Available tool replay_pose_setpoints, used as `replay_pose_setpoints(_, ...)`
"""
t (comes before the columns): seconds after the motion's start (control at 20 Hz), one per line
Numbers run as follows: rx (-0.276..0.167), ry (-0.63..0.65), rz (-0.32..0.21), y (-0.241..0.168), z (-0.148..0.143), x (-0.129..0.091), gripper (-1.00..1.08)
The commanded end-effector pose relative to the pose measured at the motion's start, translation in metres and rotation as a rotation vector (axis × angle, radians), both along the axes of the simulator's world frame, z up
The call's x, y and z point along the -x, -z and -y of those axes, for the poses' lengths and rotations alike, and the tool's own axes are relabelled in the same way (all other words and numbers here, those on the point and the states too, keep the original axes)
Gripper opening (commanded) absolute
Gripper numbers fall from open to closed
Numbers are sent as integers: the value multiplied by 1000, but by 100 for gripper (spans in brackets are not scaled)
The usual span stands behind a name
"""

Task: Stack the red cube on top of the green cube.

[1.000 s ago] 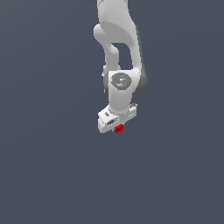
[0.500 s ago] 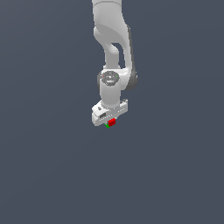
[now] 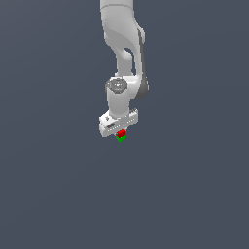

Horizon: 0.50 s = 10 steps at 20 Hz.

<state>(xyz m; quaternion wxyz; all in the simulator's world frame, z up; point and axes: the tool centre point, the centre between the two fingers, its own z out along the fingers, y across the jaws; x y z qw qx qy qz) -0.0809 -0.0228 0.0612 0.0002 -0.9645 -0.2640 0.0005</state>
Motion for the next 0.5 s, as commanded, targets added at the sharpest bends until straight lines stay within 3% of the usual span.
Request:
replay_pose_setpoints(0.0, 0, -1, 1, 0, 0, 0, -100)
replay_pose_setpoints(0.1, 0, -1, 1, 0, 0, -1, -100)
replay_pose_setpoints(0.15, 0, -1, 1, 0, 0, -1, 100)
replay_pose_setpoints(0.45, 0, -1, 1, 0, 0, -1, 100)
